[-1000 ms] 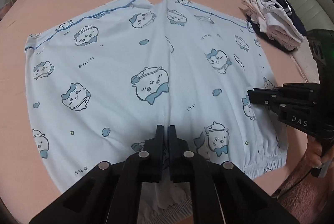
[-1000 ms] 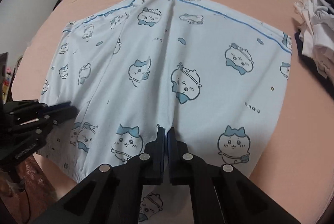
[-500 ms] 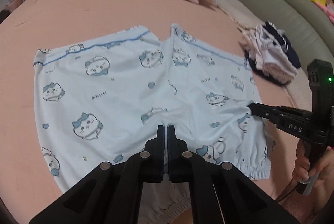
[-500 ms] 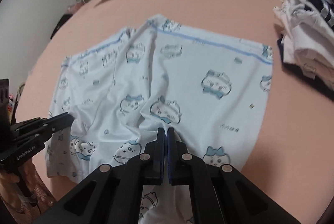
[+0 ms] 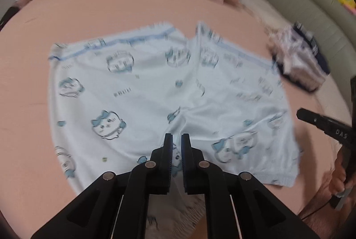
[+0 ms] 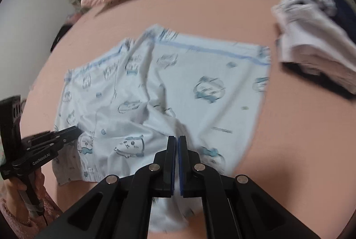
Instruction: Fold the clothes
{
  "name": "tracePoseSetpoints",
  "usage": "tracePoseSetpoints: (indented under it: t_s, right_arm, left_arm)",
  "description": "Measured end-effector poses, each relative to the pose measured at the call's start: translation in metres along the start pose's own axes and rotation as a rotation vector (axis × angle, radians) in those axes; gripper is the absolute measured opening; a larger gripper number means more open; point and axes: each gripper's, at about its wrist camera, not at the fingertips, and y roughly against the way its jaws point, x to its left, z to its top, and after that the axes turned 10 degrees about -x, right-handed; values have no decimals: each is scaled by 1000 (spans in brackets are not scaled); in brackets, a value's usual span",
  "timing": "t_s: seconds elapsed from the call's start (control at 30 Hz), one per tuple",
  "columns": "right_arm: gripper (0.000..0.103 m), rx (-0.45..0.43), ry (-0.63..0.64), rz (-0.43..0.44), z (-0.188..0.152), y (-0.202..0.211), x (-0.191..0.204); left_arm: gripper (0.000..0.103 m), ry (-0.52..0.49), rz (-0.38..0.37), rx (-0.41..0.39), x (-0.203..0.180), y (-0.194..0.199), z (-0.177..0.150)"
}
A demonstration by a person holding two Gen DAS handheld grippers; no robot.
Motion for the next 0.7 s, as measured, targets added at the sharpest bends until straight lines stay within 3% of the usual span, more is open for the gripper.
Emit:
tracePoseSetpoints:
  t_s: [0.07, 0.17, 0.27, 0.33, 0.47, 0.63, 0.7]
  right_arm:
    - [6, -53, -25, -39, -2, 23, -5]
    - [33, -21, -40, 39, -18, 44, -3]
    - [36, 59, 25, 49, -51, 50, 20]
    - [36, 118, 67, 3, -70, 45, 29]
    - [36, 230, 108, -9, -100, 33, 34]
    - [36, 229, 215, -49, -102, 21, 49]
    - [36, 209, 231, -51, -100, 21, 54]
  left_arm:
    - [23, 0, 44, -13, 1, 10, -8]
    - [45, 1, 109, -32, 4, 25, -21]
    - [45, -2, 175, -48, 7, 39, -34]
    - [45, -41, 205, 1, 15, 43, -52]
    - [45, -67, 171, 79, 22, 42, -73]
    - [44, -114, 104, 100, 13, 44, -82]
    - [44, -106, 116, 92, 13, 40, -80]
